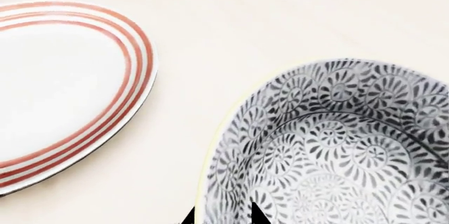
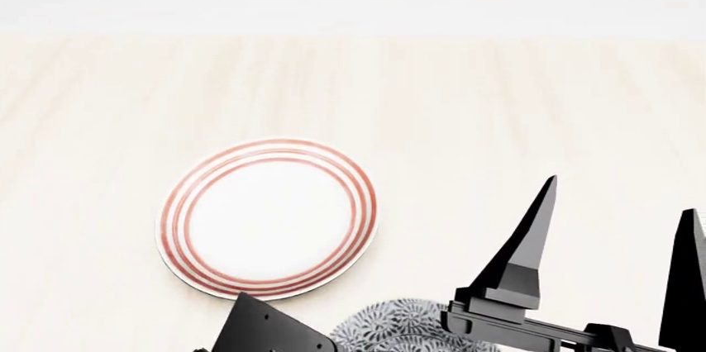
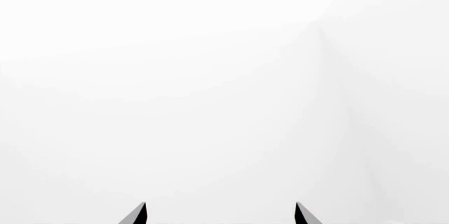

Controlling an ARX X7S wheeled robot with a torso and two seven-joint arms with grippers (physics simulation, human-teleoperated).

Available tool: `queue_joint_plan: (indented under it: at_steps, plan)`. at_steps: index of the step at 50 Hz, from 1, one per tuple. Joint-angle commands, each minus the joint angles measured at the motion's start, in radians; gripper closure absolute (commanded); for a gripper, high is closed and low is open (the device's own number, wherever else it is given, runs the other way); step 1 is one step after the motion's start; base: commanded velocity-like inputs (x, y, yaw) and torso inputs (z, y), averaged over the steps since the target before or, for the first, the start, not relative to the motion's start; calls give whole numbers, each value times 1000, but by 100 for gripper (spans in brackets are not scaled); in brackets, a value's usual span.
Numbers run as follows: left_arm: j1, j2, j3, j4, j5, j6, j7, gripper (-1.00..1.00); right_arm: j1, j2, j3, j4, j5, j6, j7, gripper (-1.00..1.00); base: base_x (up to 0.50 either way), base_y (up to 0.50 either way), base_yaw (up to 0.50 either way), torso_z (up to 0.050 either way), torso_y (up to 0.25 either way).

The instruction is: Put the bowl on the plate.

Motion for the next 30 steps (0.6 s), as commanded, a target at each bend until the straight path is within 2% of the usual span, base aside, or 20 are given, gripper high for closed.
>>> queue_joint_plan:
  at_steps: [1,11,23,30]
  plan:
    - [-21,-33,87,15,130,75,26,100,-3,-7,5,4,-7,-1,-13,-100,0,0,0,0,0]
    - [-128,-68,58,25,190,171,55,100,-5,-3,-5,5,-4,0,-8,-100,0,0,0,0,0]
    - [-324,-77,-51,-145,253,288,70,100,-5,2,-12,2,0,2,0,-100,0,0,0,0,0]
    - [-371,-72,-104,-272,267,363,74,100,-8,5,-18,2,-2,-1,3,-100,0,0,0,0,0]
